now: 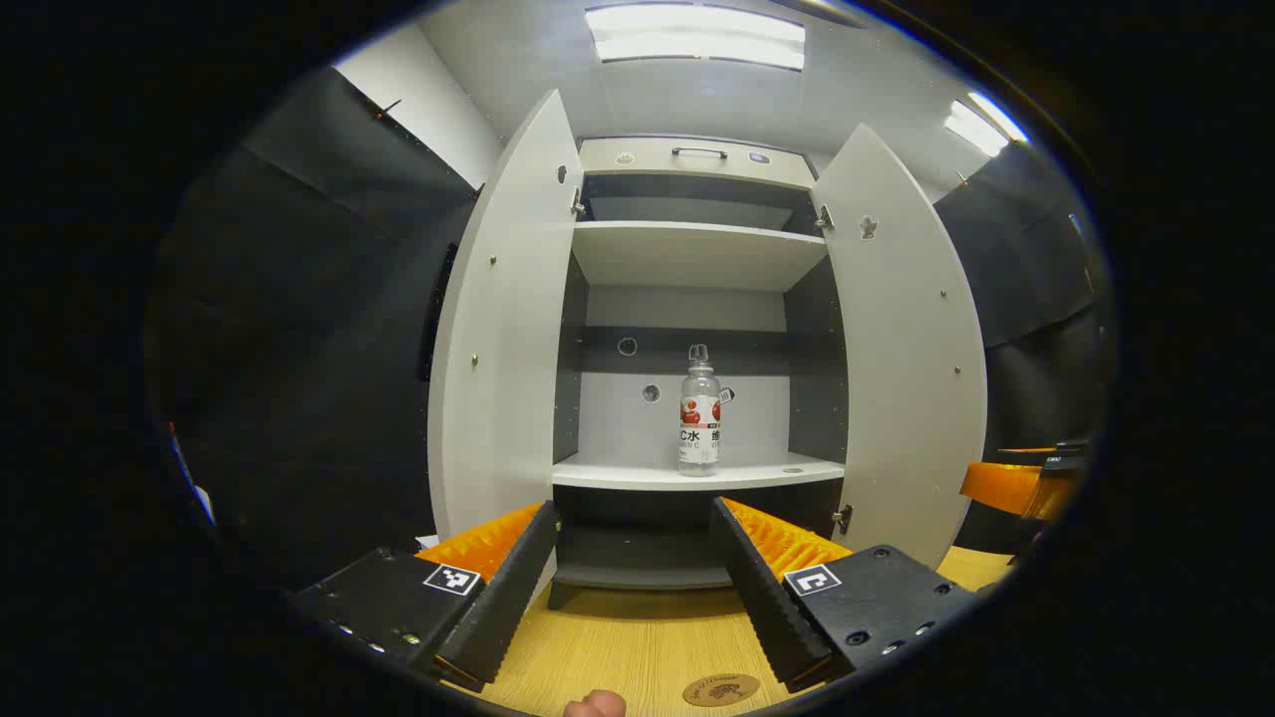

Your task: Grasp the bottle in the cabinet with the left hand and place it on the coaster, then close the right door with the right hand and the left door with the left hand.

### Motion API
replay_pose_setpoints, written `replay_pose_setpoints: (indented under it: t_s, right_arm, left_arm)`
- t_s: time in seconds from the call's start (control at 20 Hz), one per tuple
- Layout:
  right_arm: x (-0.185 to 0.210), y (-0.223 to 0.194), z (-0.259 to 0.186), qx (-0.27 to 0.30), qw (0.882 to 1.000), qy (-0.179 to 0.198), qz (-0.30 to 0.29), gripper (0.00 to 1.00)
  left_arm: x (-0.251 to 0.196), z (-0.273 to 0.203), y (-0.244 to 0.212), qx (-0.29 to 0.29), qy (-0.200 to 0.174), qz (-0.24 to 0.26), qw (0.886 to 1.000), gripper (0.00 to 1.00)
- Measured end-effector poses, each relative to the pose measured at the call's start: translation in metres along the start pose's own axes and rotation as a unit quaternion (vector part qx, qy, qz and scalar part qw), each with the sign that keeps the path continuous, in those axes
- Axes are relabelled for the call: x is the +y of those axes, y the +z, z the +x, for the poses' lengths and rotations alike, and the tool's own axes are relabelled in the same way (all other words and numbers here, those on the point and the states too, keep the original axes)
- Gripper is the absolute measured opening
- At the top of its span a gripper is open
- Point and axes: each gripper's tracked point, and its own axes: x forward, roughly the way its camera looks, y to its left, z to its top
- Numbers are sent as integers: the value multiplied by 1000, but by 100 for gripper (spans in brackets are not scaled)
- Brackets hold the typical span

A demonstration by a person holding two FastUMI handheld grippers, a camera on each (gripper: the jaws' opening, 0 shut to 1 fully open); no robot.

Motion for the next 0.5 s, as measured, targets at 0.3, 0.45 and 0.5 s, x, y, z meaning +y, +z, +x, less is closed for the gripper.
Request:
replay_pose_setpoints:
  t_s: [0.3,0.45,0.5]
  right_arm:
    - [1,1,-3,-5,1000,-1,2,93]
    - [1,1,-4,-5,1000,2,2,98]
    - [1,1,-5,-5,1000,2,1,98]
  left_arm:
    - [-2,-2,-1,0,-9,-1,1000,95]
    - [-2,-3,-1,0,-11,0,1000,95]
    - [-2,-4,0,-1,-12,0,1000,95]
